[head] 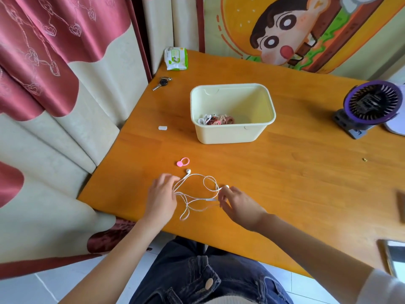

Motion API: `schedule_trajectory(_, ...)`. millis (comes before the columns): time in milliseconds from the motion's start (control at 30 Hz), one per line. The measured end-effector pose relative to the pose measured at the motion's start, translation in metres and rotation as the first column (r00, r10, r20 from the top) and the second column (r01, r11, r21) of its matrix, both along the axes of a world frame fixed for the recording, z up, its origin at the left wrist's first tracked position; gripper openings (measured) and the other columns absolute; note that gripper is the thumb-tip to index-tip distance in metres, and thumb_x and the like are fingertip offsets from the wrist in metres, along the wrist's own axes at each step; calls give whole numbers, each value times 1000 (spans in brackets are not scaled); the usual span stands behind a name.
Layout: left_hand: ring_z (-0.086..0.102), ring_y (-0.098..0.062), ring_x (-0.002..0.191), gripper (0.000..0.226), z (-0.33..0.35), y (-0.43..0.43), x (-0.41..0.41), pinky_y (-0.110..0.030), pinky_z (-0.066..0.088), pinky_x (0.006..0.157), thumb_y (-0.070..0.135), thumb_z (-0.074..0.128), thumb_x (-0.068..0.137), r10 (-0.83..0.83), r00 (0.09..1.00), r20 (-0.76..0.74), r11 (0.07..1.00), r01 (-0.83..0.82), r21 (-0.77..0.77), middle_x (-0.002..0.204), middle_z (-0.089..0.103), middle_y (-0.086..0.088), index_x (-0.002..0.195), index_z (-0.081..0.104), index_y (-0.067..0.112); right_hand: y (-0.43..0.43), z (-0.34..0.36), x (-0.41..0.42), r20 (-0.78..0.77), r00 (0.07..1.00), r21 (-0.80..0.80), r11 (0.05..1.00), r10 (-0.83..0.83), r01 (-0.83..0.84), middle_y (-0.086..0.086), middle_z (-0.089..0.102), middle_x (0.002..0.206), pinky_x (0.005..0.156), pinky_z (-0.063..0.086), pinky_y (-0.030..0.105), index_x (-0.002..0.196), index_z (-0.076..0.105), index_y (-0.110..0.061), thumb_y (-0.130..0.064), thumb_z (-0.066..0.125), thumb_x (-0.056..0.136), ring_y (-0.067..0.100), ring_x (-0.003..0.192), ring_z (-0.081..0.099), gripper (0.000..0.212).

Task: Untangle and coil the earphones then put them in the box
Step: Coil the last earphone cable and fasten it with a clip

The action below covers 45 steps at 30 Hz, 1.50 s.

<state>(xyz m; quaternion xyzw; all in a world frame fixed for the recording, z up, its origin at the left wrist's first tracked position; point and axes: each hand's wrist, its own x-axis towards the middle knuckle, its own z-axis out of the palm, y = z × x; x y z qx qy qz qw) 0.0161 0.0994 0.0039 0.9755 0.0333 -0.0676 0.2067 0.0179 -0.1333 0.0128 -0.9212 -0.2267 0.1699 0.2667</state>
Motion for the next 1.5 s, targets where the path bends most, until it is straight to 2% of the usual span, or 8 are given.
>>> schedule_trajectory(133,53,-10,109,29,37,-46,-8,-25,42,96,8,46,95,-186,982,-7,860,159,-485,114,57,9,117,54,24,5,18,3,283,959,79,996,24,-48,-2,57,91,78,37,25,94,55,-16,-26,40,93,19,85,46,18)
schedule_trajectory(400,37,0,44,30,76,-57,-17,-16,28,51,22,38,101,-124,974,-191,646,-68,-760,46,40,16,76,54,14,-3,45,18,-436,835,510,673,-335,536,-1,47,62,67,53,33,86,41,-17,-9,36,99,9,52,54,16)
schedule_trajectory(733,23,-5,42,27,136,-46,-1,-19,19,40,28,44,91,-3,1000,3,251,3,-968,56,29,4,89,64,10,-48,-6,37,-228,727,29,741,-648,671,8,53,80,65,32,30,112,50,-7,-23,38,100,31,73,51,23)
schedule_trajectory(867,26,-10,43,24,143,-45,2,-24,20,41,29,48,96,-20,996,84,488,83,-869,54,30,-1,91,69,20,-52,-13,36,-221,725,-29,747,-653,664,8,53,83,66,31,29,102,63,-5,-18,33,99,28,76,48,32)
schedule_trajectory(1000,63,-17,66,17,134,-26,7,-35,50,52,34,52,94,-150,920,361,970,207,-124,77,70,6,92,69,29,-59,-15,32,-239,696,-82,728,-678,681,3,52,72,64,32,29,94,65,-11,-16,33,97,25,74,47,32)
schedule_trajectory(1100,60,-21,64,17,134,-16,16,-27,45,46,29,55,93,-227,873,431,970,166,176,77,65,3,96,70,22,-63,-11,26,-222,693,-115,724,-686,680,-4,46,59,60,32,29,81,62,-18,-20,34,97,26,69,47,31)
schedule_trajectory(1367,43,-26,88,13,122,-33,42,-38,38,73,16,62,88,-229,834,502,967,135,218,92,55,-7,97,71,17,-33,35,14,-451,816,112,884,-361,453,-5,44,57,46,30,20,68,53,-20,-30,37,100,9,46,35,38)
schedule_trajectory(1500,47,-14,103,22,92,-55,23,-38,44,92,12,56,91,-231,902,365,948,293,-123,112,52,1,112,58,16,-10,69,11,-512,818,323,823,-262,466,-3,43,53,41,34,20,76,51,-15,-25,34,102,9,40,35,32)
